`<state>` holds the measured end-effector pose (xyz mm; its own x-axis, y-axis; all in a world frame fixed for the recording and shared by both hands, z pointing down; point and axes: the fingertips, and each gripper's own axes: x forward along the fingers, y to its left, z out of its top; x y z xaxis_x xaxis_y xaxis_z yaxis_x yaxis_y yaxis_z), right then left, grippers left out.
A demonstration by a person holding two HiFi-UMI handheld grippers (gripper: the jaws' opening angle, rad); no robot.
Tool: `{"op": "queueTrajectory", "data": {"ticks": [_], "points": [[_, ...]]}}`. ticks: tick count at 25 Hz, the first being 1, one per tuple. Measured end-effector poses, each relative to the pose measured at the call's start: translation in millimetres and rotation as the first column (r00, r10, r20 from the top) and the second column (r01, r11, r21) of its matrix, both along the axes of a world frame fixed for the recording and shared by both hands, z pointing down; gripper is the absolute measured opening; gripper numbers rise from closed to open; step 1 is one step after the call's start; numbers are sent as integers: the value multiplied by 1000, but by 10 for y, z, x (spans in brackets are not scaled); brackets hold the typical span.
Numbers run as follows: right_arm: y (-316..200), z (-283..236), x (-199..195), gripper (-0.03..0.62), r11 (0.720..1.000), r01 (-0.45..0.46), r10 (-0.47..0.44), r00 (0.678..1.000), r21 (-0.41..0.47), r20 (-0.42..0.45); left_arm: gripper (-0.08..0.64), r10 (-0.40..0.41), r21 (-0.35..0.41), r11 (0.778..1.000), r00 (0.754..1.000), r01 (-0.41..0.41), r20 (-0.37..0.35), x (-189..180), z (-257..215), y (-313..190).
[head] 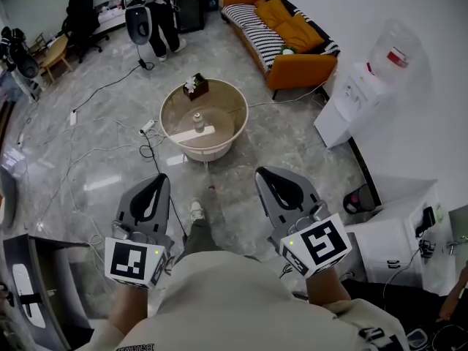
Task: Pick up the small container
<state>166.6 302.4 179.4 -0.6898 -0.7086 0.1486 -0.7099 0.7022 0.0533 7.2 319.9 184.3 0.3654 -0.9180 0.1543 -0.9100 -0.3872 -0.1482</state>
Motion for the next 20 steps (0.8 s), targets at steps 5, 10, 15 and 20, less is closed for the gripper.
{"op": "queueTrajectory", "data": {"ticks": [5,10,15,20], "points": [[-145,48,3,-3,1000,-19,19,999,-6,42,6,5,9,1000,1000,-5,-6,-2,93,-149],[-339,71,-59,-3,1000,-22,23,998,-11,55,6,15,2,1000,1000,-15,8,-46,132,-366],[-607,162,-169,-3,999,-28,29,999,-20,36,6,32,-17,999,999,-32,12,-132,216,-651],[-949,203,-327,-3,999,-33,34,999,-33,21,6,42,-43,998,999,-41,22,-261,293,-980]]}}
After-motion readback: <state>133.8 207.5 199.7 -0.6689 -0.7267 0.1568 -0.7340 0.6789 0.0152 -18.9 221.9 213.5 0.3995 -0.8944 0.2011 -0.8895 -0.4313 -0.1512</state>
